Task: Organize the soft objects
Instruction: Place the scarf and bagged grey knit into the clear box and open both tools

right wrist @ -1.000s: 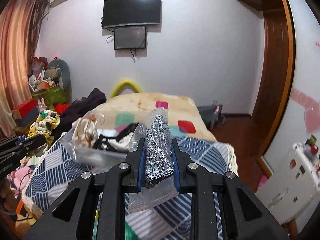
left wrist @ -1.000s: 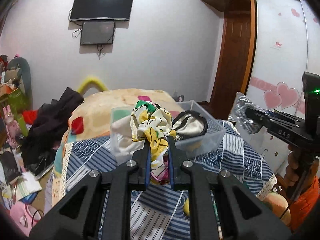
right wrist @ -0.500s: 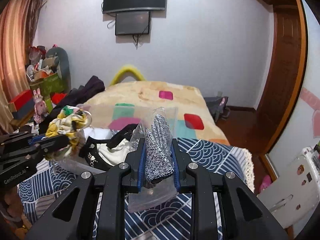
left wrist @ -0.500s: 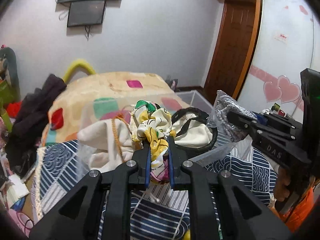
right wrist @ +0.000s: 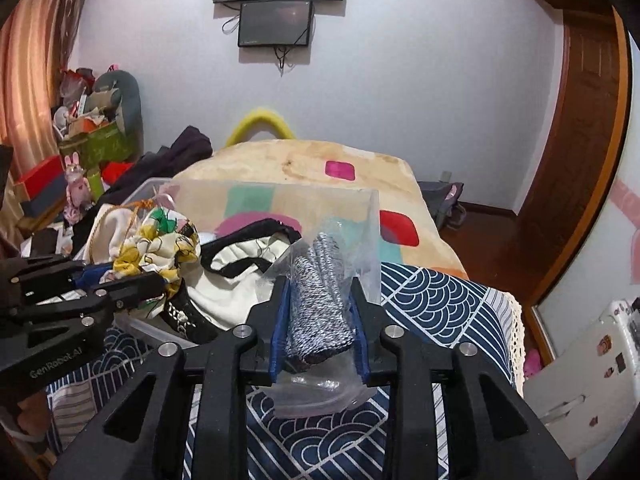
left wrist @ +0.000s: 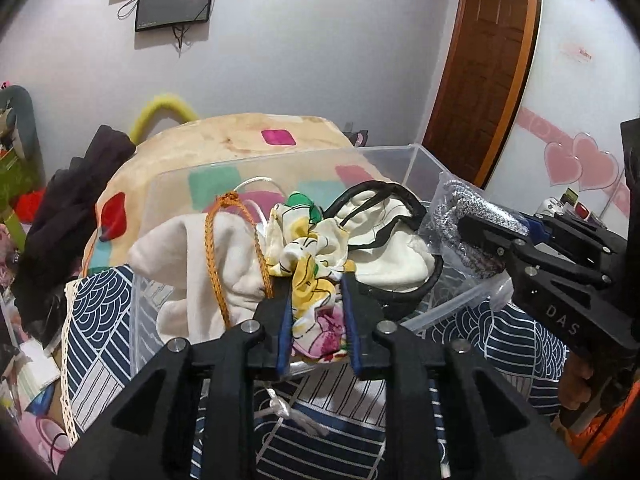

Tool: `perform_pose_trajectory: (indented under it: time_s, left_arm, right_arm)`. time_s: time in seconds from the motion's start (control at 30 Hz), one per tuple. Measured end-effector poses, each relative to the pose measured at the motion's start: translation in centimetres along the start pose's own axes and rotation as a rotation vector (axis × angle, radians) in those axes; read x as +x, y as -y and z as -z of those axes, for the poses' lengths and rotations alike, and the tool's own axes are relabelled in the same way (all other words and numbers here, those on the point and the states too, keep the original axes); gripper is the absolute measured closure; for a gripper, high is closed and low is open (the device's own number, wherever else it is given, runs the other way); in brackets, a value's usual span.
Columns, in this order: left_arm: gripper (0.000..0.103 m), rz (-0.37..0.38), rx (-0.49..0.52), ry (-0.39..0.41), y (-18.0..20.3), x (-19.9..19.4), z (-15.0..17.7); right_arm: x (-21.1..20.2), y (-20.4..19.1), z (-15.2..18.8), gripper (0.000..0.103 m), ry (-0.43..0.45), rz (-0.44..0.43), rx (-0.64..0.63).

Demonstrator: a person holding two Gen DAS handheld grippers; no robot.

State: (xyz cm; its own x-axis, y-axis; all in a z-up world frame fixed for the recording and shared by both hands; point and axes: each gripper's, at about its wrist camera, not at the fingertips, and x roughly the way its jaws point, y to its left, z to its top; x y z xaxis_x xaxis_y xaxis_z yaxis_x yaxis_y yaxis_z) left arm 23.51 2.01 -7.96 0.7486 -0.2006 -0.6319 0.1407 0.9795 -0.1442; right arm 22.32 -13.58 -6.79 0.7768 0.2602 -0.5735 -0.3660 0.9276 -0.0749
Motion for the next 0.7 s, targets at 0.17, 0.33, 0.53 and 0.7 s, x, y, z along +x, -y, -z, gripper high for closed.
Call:
perform_pose_trajectory:
  time_s: [0.17,0.33,0.53,0.7]
  left_arm:
    - [0.065,-0.005,0.0,0.021,0.1,-1.5,0.1]
    - [0.055,-0.014,0.006,0.062,0.2,-3.8,0.2]
    - [0.031,-0.049,0.011,0.14,0.5,-7.8,0.8]
    - [0.019,-0.077,0.014,0.161,0.4,-10.4,2.2]
  right_arm:
    - [-0.3,-0.1,0.0,0.05,-0.017,0.011,-0.02]
    - [-1.9,-0.1,0.0,0.046,0.017,-0.007,-0.035]
    - [-4.7,0.1,0.0,0.037,0.072,-0.023,-0.037]
    - [-7.1,0.0,0.8,0.03,0.109,-0.041,-0.035]
